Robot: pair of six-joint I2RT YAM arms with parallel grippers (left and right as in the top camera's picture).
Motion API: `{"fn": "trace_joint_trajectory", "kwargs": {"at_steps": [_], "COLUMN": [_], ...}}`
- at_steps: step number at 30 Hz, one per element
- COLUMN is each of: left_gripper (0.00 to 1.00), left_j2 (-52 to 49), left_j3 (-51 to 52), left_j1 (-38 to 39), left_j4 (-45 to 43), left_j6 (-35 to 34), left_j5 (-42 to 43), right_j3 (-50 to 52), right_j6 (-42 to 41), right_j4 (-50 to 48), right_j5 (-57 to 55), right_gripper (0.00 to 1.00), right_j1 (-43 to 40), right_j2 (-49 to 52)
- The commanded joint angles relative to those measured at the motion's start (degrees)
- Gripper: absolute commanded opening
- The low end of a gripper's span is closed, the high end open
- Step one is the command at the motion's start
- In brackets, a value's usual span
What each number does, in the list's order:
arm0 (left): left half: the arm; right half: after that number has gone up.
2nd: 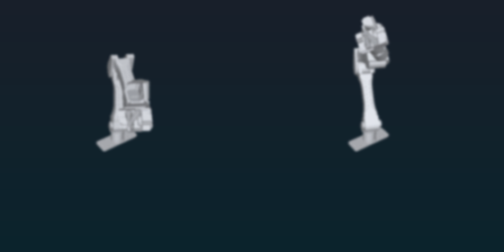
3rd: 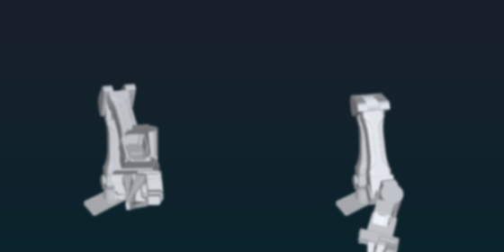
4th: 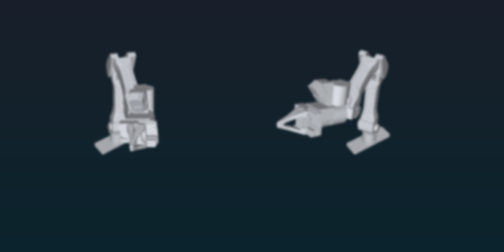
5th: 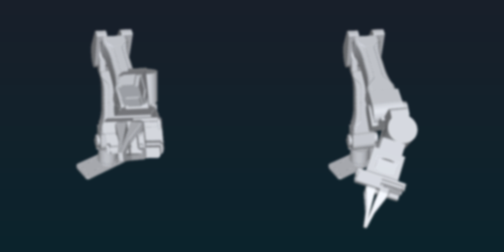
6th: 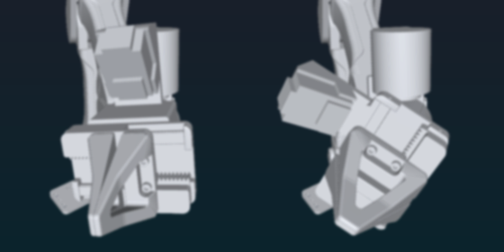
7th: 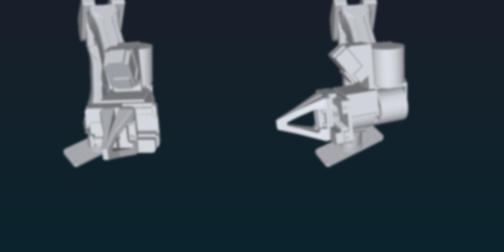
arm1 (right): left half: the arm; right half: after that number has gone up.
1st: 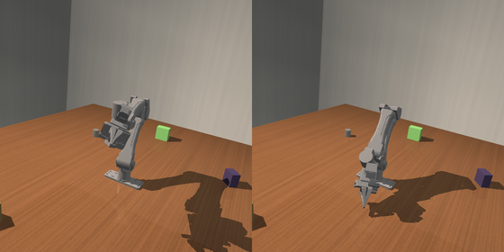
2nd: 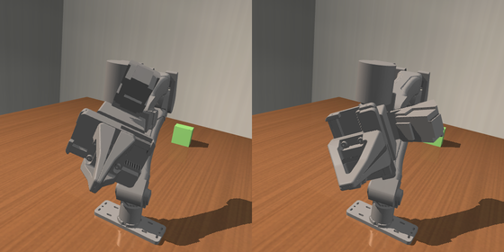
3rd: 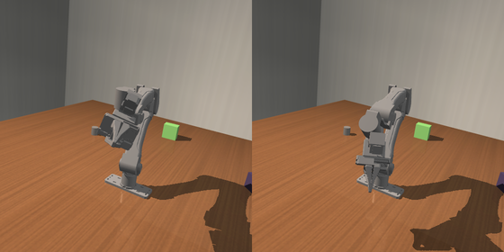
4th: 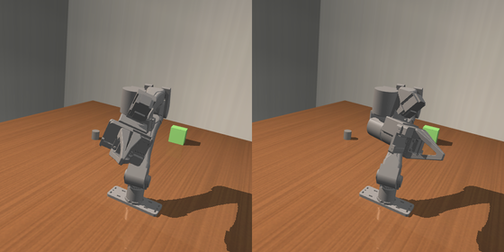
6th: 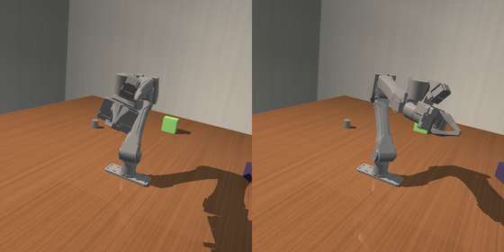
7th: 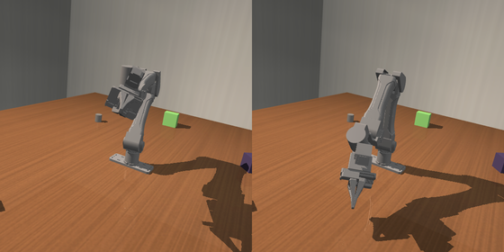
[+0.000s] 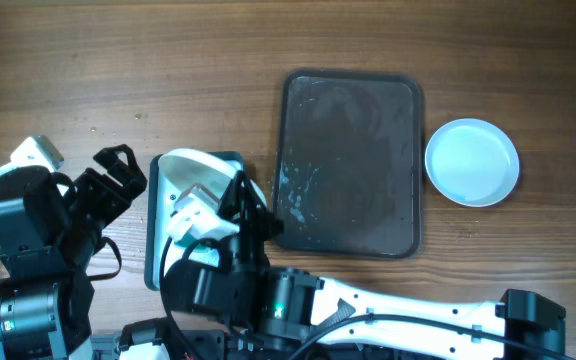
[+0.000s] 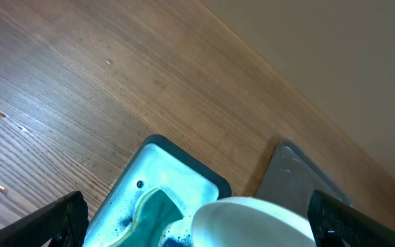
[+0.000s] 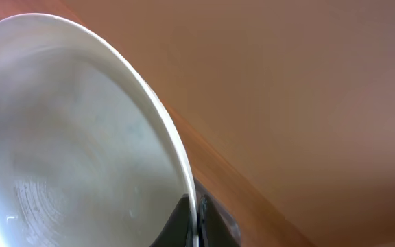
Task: Clean dirty plates on tray and stack at the side
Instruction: 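Carry the plate right and stack it on the plate pile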
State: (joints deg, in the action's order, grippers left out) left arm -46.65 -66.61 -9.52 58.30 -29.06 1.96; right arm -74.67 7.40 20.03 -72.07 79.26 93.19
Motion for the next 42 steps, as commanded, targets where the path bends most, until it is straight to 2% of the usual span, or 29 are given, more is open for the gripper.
{"fn": "trace_joint_trajectory", "kwargs": {"at_steps": [1, 4, 8, 9, 10, 12, 13, 14, 15, 16, 18, 20, 23, 24, 25, 28, 30, 32, 35, 38, 42], "left_gripper": [1.00, 1.00, 1.00, 1.00, 1.00, 1.00, 1.00, 1.00, 1.00, 1.00, 1.00, 1.00, 1.00, 1.00, 1.00, 1.00, 1.00, 1.00, 1.00, 1.00, 1.00], "left_j2": [0.0, 0.0, 0.0, 0.0, 0.0, 0.0, 0.0, 0.0, 0.0, 0.0, 0.0, 0.0, 0.0, 0.0, 0.0, 0.0, 0.0, 0.0, 0.0, 0.0, 0.0], "left_j3": [-0.9, -0.9, -0.9, -0.9, -0.9, -0.9, -0.9, -0.9, -0.9, -0.9, -0.9, -0.9, -0.9, -0.9, -0.9, -0.9, -0.9, -0.9, -0.9, -0.9, -0.9], "left_j1": [-0.5, -0.5, -0.5, -0.5, -0.5, -0.5, -0.5, -0.5, -0.5, -0.5, -0.5, -0.5, -0.5, -0.5, -0.5, -0.5, -0.5, -0.5, -0.5, -0.5, -0.5], "left_j4": [-0.1, -0.1, -0.1, -0.2, -0.1, -0.1, -0.1, -0.1, -0.1, -0.2, -0.1, -0.1, -0.1, -0.1, -0.1, -0.2, -0.1, -0.1, -0.1, -0.2, -0.1], "left_j6": [0.1, 0.1, 0.1, 0.1, 0.1, 0.1, 0.1, 0.1, 0.1, 0.1, 0.1, 0.1, 0.1, 0.1, 0.1, 0.1, 0.1, 0.1, 0.1, 0.1, 0.1], "left_j5": [-0.8, -0.8, -0.8, -0.8, -0.8, -0.8, -0.8, -0.8, -0.8, -0.8, -0.8, -0.8, -0.8, -0.8, -0.8, -0.8, -0.8, -0.8, -0.8, -0.8, -0.8], "right_j3": [-1.2, -1.2, -1.2, -1.2, -1.2, -1.2, -1.2, -1.2, -1.2, -1.1, -1.1, -1.1, -1.1, -1.1, -1.1, -1.1, -1.1, -1.1, -1.1, -0.9, 0.4], "right_j6": [-2.3, -5.4, -14.6, -13.2, -11.3, -14.4, -13.0, -4.7, 0.3, -0.3, -6.6, -13.2, -28.6, -34.2, -36.0, -37.0, -37.0, -37.6, -37.5, -36.1, -31.1], "right_j4": [-0.2, 0.9, 4.5, 4.7, 4.4, 1.8, 0.1, -1.6, -1.7, -1.9, -0.3, 4.5, 11.3, 12.9, 13.3, 13.5, 14.0, 15.8, 20.5, 27.3, 30.8], "right_j5": [-1.1, 4.7, 17.8, 18.1, 13.2, 1.3, 2.9, 8.1, 7.8, 4.5, 0.9, 9.4, 24.3, 32.3, 37.7, 61.4, 70.9, 81.1, 86.6, 87.6, 87.6], "right_gripper": [0.04, 0.04, 0.05, 0.04, 0.04, 0.04, 0.04, 0.04, 0.04, 0.04, 0.04, 0.04, 0.04, 0.04, 0.04, 0.04, 0.04, 0.04, 0.04, 0.04, 0.05], "right_j1": [-3.2, -6.2, -10.1, -10.3, -10.3, -10.3, -10.0, -8.9, -8.3, -8.3, -9.0, -10.8, -16.7, -20.4, -22.9, -36.7, -44.7, -57.3, -73.0, -89.5, -102.9], "right_j2": [0.5, 0.5, 0.5, 0.5, 0.5, 0.5, 0.4, 0.4, 0.4, 0.4, 0.4, 0.4, 0.3, 0.2, -0.2, -3.5, -6.2, -10.0, -12.4, -11.6, -7.7]}}
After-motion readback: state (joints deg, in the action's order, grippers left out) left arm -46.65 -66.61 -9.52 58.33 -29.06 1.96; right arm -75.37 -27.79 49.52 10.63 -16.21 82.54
